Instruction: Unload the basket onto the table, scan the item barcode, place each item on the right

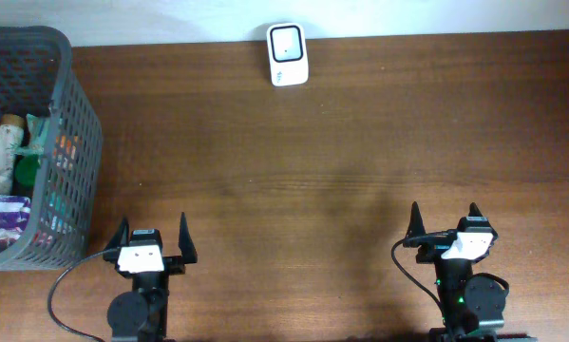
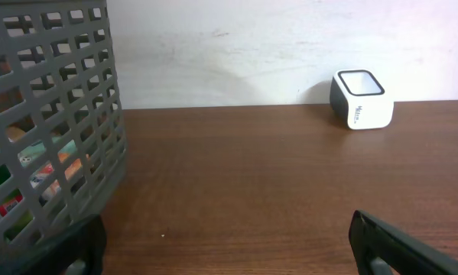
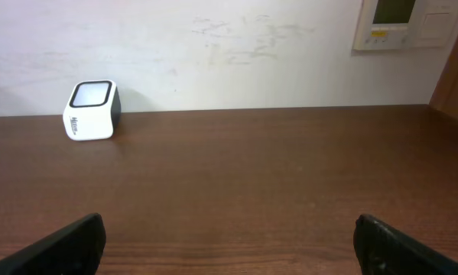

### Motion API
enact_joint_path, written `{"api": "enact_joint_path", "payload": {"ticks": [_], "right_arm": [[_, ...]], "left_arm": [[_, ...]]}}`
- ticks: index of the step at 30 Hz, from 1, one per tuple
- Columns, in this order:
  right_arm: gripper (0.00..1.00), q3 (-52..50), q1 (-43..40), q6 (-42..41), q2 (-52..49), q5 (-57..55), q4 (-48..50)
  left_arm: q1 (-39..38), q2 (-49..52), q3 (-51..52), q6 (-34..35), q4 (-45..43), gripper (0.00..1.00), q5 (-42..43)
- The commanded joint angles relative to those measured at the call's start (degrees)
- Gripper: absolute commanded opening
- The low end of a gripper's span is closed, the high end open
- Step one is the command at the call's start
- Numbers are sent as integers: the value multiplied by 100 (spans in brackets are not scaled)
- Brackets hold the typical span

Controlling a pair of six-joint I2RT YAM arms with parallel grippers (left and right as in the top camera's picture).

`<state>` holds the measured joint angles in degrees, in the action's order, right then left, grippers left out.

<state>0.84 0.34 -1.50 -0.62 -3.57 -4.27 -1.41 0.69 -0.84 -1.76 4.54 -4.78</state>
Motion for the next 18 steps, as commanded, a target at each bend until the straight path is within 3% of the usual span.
{"api": "enact_joint_path", "payload": {"ticks": [1, 14, 18], "right_arm": [[99, -52, -37, -31, 42, -9, -15], [99, -52, -37, -31, 42, -9, -15], [98, -52, -37, -31, 42, -9, -15]], "left_arm": [[42, -2, 26, -87, -13, 99, -63], [42, -2, 26, -85, -13, 99, -37], [42, -2, 26, -85, -48, 99, 970]]}}
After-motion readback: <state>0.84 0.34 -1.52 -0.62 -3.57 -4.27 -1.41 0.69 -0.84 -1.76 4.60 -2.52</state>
